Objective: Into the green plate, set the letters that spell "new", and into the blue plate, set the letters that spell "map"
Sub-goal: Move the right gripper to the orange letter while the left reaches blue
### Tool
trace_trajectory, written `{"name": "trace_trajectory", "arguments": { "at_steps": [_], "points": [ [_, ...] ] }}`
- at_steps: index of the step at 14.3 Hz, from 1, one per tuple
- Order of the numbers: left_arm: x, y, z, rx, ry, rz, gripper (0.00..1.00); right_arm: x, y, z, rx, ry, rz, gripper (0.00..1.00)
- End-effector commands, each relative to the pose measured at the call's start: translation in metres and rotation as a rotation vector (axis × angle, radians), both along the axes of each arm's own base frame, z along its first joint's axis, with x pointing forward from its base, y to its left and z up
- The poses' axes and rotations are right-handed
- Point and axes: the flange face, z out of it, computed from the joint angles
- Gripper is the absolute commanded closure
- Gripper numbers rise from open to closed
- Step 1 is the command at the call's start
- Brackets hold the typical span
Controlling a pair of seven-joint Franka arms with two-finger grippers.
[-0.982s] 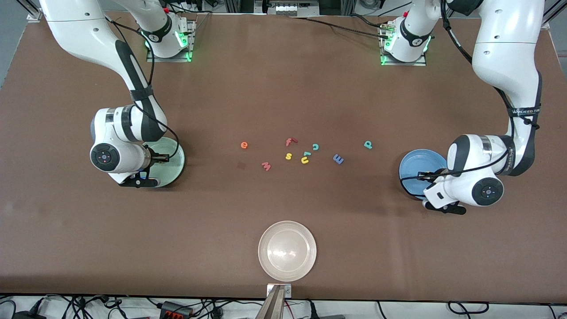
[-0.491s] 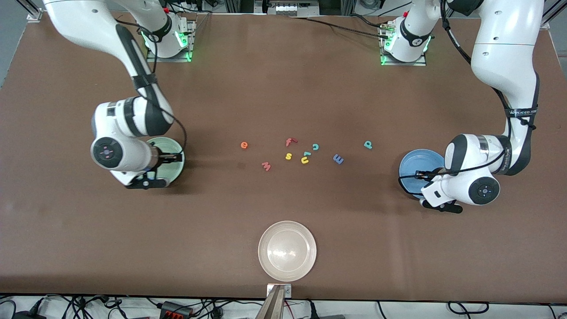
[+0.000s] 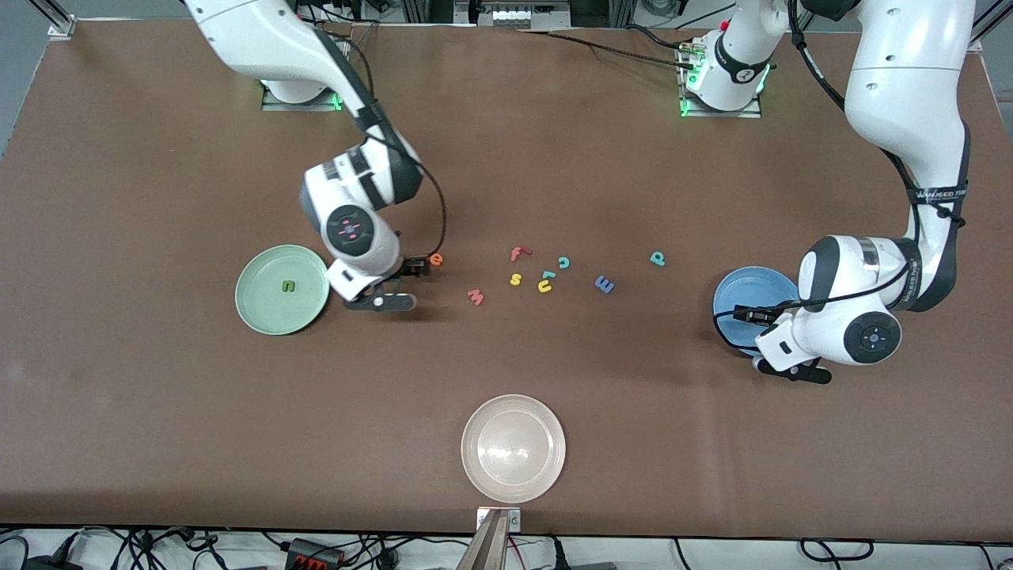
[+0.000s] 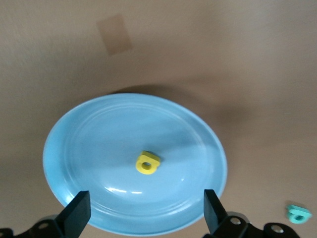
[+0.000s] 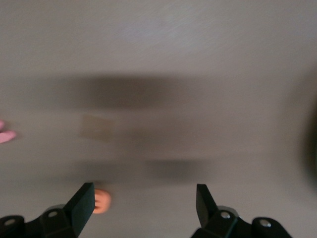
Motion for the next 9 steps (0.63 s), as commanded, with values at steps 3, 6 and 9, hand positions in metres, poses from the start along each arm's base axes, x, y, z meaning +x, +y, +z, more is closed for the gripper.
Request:
{"name": "trace_trajectory", "arguments": {
  "at_steps": [3, 6, 9],
  "points": [
    [-0.016, -0.073, 0.033, -0.083, 0.038, -0.026, 0.0, -0.015, 0.023, -0.008, -0.015, -0.012, -0.117, 0.27],
    [-0.037, -0.127, 0.012, -0.112, 0.048, -0.068, 0.0, -0.021, 0.03, -0.019, 0.032, 0.033, -0.189, 0.31],
    [-0.04, -0.182, 0.0, -0.147, -0.043, -0.132, 0.0, -0.026, 0.037, -0.019, 0.037, 0.037, -0.184, 0.32]
  ]
}}
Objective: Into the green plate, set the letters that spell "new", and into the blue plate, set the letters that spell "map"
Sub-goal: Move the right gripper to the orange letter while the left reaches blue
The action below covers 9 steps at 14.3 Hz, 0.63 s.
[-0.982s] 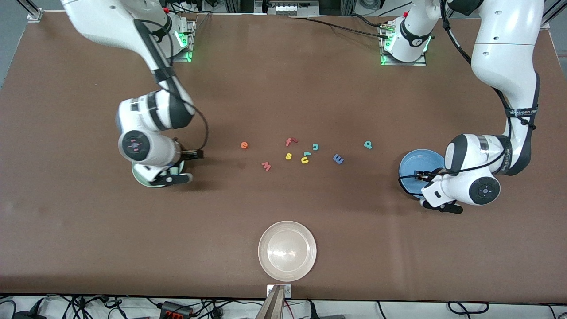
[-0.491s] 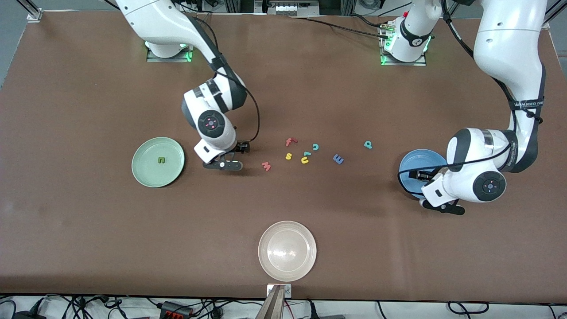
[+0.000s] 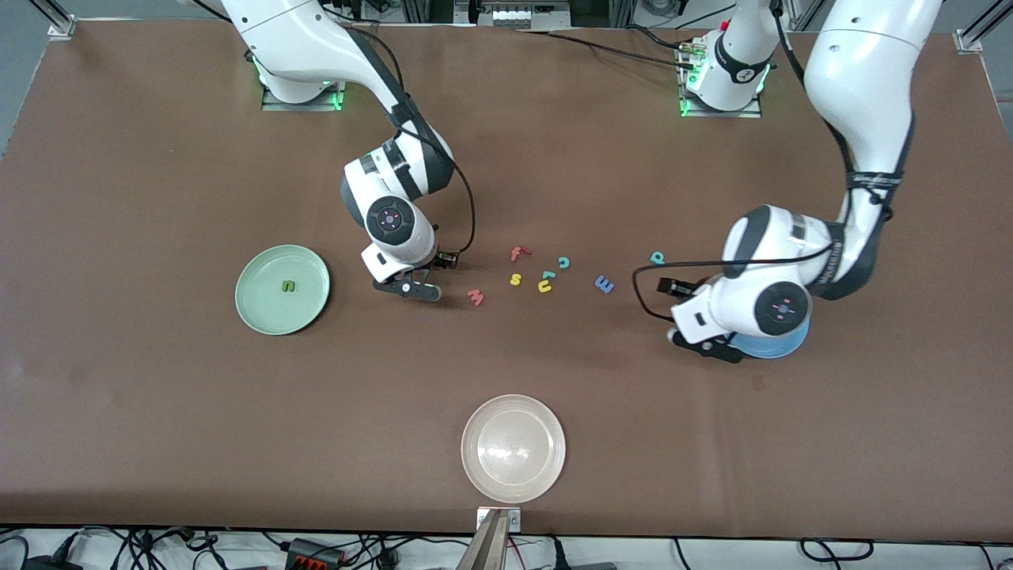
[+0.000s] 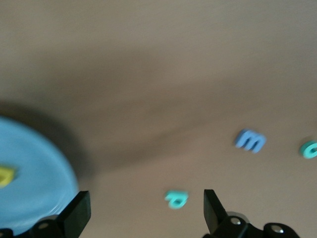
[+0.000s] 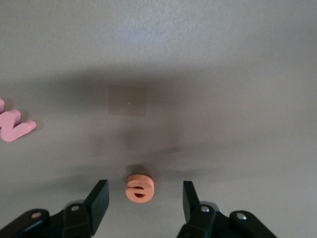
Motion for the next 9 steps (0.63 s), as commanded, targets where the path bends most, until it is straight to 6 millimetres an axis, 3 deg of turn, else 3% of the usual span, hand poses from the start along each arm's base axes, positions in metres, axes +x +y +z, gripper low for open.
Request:
{"name": "trace_trajectory", "arguments": {
  "at_steps": [1, 2, 4, 5, 7, 9],
  "points": [
    [-0.003, -0.037, -0.005, -0.024, -0.071, -0.028, 0.0, -0.006, 0.007, 0.0, 0.011, 0.003, -0.021, 0.33],
    [-0.007, -0.047, -0.016, -0.029, -0.076, -0.041, 0.0, -0.007, 0.006, -0.008, 0.005, 0.011, -0.02, 0.34],
    [-0.033, -0.095, -0.026, -0.02, -0.081, -0.081, 0.0, -0.008, 0.003, -0.017, -0.004, 0.021, -0.018, 0.37],
    [-0.04, -0.109, -0.027, 0.004, -0.078, -0.025, 0.0, -0.009, 0.004, -0.018, -0.004, 0.02, -0.018, 0.37],
    [-0.043, -0.111, -0.028, 0.053, -0.07, 0.146, 0.0, -0.009, 0.005, -0.023, -0.002, 0.014, -0.024, 0.38],
    [-0.047, -0.116, -0.03, 0.141, -0.055, 0.434, 0.0, -0.01, 0.006, -0.024, -0.002, 0.014, -0.023, 0.4]
  ]
}}
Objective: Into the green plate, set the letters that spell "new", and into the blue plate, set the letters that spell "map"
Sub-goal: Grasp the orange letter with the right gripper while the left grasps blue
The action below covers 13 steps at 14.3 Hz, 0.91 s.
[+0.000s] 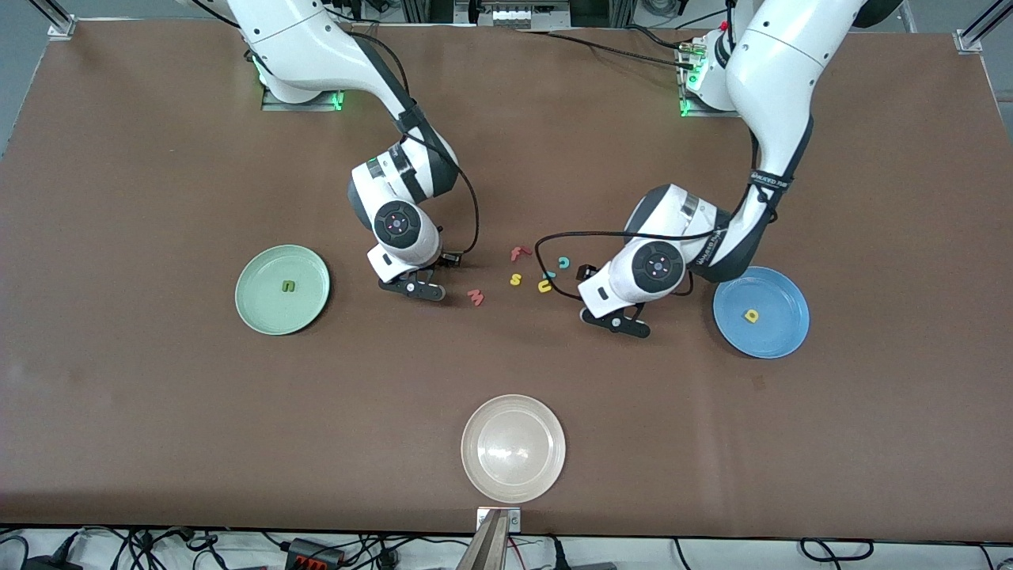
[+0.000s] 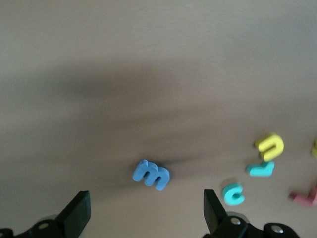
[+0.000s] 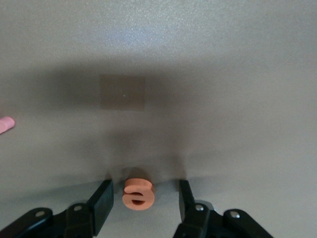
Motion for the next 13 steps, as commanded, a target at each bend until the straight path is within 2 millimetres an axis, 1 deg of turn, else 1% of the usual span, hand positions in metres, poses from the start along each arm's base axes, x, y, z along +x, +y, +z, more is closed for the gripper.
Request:
{"name": "trace_trajectory", "arguments": {
  "at_steps": [1, 4, 5, 6, 7, 8, 9, 10, 11, 12, 13],
  "points": [
    [-0.006, -0.003, -0.001, 0.095, 0.005, 0.333, 0.0, -0.003, 0.004, -0.003, 0.01, -0.001, -0.021, 0.44],
    [-0.001, 0.009, -0.005, 0.137, 0.025, 0.583, 0.0, -0.004, 0.006, -0.003, 0.013, -0.002, -0.009, 0.54],
    [-0.004, 0.011, -0.011, 0.148, 0.023, 0.636, 0.0, -0.004, 0.006, -0.003, 0.013, -0.002, -0.006, 0.59],
    [-0.008, 0.02, -0.02, 0.142, 0.014, 0.673, 0.0, -0.005, 0.006, -0.004, 0.013, -0.001, -0.004, 0.63],
    [-0.017, 0.029, -0.032, 0.122, 0.005, 0.69, 0.0, -0.005, 0.006, -0.004, 0.013, -0.001, -0.003, 0.69],
    [-0.032, 0.023, -0.036, 0.065, -0.015, 0.691, 0.02, -0.005, 0.006, -0.004, 0.013, 0.001, -0.001, 0.74],
    [-0.035, 0.027, -0.04, 0.03, -0.029, 0.708, 0.13, -0.004, 0.005, -0.003, 0.015, 0.001, 0.006, 0.78],
    [-0.035, 0.027, -0.04, 0.022, -0.03, 0.709, 0.25, -0.001, 0.003, 0.003, 0.02, -0.003, 0.015, 0.83],
    [-0.034, 0.027, -0.039, 0.023, -0.027, 0.707, 0.34, 0.005, 0.0, 0.012, 0.029, -0.012, 0.019, 0.83],
    [-0.034, 0.026, -0.039, 0.021, -0.028, 0.706, 0.4, 0.014, -0.007, 0.031, 0.041, -0.03, 0.007, 0.85],
    [-0.035, 0.026, -0.039, 0.021, -0.028, 0.7, 0.49, 0.023, -0.021, 0.045, 0.032, -0.032, 0.005, 0.85]
  ]
}}
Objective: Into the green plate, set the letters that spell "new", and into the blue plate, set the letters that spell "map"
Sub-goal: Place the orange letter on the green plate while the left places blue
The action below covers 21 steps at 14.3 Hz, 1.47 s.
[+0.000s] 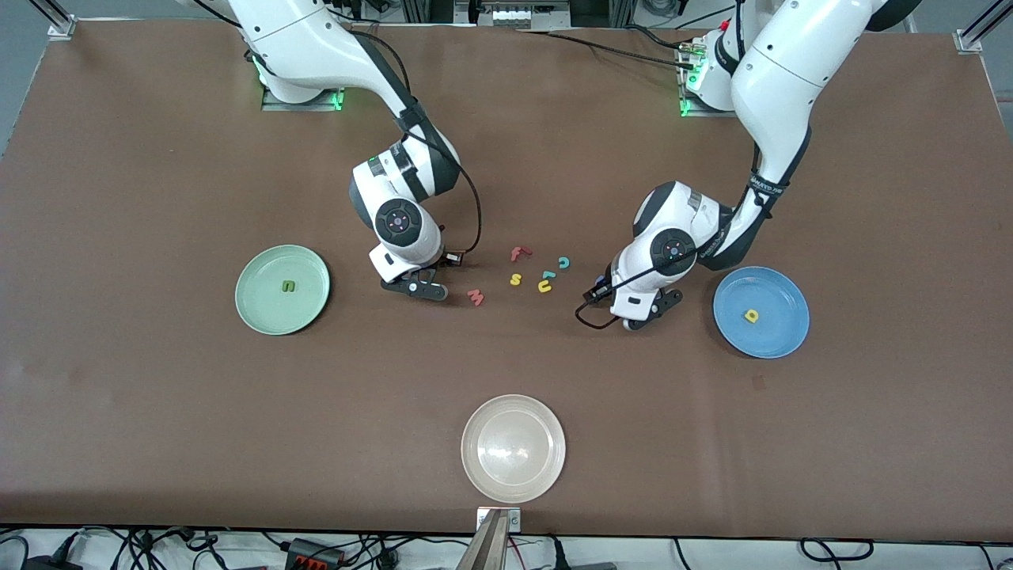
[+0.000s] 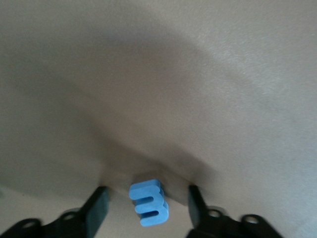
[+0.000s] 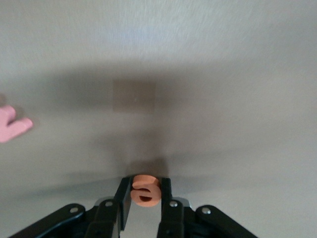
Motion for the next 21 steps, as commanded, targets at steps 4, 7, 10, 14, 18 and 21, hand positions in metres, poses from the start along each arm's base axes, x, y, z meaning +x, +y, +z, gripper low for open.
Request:
{"name": "trace_trajectory", "arguments": {
  "at_steps": [4, 7, 10, 14, 18, 21],
  "points": [
    [-0.007, 0.001, 0.011, -0.006, -0.006, 0.002, 0.73, 0.067, -0.153, 0.069, -0.039, 0.041, 0.113, 0.85],
    [-0.007, -0.001, 0.011, -0.003, -0.012, -0.017, 0.97, 0.082, -0.241, 0.065, -0.042, 0.085, 0.217, 0.85],
    [-0.001, 0.005, 0.027, 0.005, -0.014, -0.052, 0.98, 0.075, -0.257, 0.05, -0.041, 0.117, 0.201, 0.85],
    [0.047, 0.077, 0.074, -0.005, 0.071, -0.273, 0.98, 0.071, -0.254, 0.028, -0.054, 0.14, 0.204, 0.85],
    [0.073, 0.157, 0.083, 0.087, 0.053, -0.51, 0.98, 0.07, -0.256, 0.011, -0.06, 0.154, 0.197, 0.53],
    [0.082, 0.208, 0.074, 0.121, 0.044, -0.708, 0.98, 0.078, -0.252, 0.032, -0.046, 0.133, 0.197, 0.0]
  ]
}}
